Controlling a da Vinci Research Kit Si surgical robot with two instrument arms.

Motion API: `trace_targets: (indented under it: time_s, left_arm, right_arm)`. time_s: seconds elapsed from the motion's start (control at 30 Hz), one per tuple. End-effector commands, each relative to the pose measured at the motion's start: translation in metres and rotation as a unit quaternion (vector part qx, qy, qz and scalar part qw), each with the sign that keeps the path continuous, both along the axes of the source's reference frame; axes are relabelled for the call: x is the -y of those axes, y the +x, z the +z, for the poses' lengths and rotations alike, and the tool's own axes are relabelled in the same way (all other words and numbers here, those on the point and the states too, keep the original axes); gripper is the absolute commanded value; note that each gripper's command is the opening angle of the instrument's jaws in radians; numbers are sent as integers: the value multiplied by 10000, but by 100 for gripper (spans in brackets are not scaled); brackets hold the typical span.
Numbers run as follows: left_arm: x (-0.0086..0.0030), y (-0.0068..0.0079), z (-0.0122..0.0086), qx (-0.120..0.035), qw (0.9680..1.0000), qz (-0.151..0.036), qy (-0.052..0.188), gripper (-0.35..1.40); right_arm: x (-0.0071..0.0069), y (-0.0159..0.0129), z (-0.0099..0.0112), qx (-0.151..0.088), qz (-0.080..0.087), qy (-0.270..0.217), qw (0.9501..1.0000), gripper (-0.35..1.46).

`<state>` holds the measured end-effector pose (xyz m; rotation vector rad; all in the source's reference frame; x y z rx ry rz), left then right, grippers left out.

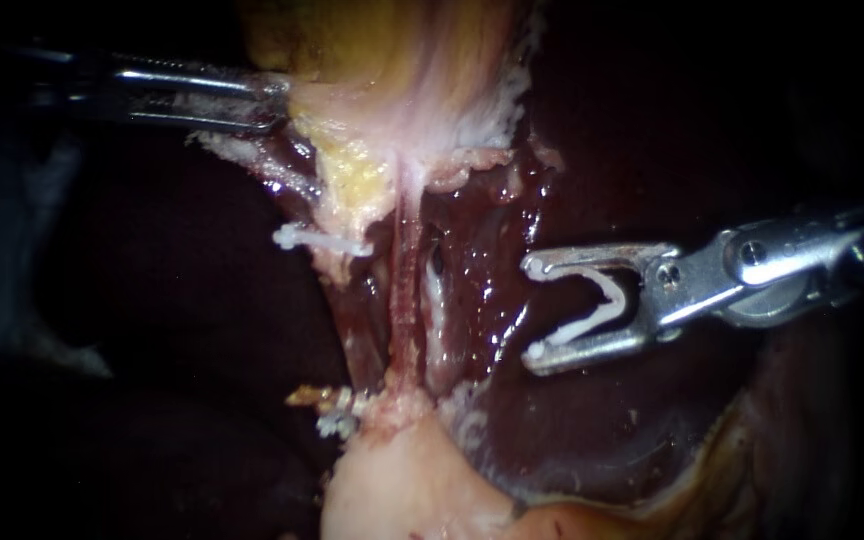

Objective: Clipping first clip right tube

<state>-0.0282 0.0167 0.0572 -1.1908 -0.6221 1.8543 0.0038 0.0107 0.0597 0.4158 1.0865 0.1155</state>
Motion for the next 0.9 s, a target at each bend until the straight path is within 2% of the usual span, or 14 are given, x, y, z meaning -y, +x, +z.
trace_targets:
  time_s: [0.03,0.2,0.37,0.5,0.67,0.8,0.9]
  left_arm:
    - [-1,1,-2,9,10000,8,6,-35]
    - [-9,18,-27,-26,10000,-35,45,-35]
    - [-25,46,-64,15,9996,-260,78,-35]
    - [-32,60,-78,15,9995,-320,7,-35]
    - [-29,57,-74,-3,9994,-341,-10,-35]
    - [-27,53,-72,-24,9993,-367,-25,-35]
    - [-27,52,-72,-26,9993,-370,-27,-35]
  right_arm:
    - [0,0,0,-8,-12,-26,10000,50]
    - [0,0,0,-16,-25,-51,10000,50]
    - [0,0,0,-17,-25,-51,10000,50]
    - [0,0,0,-31,-48,-69,10000,50]
    - [1,7,1,-31,-75,-53,10000,50]
    - [8,23,7,-99,-130,-58,9998,50]
    - [16,39,17,-71,-50,170,9998,50]
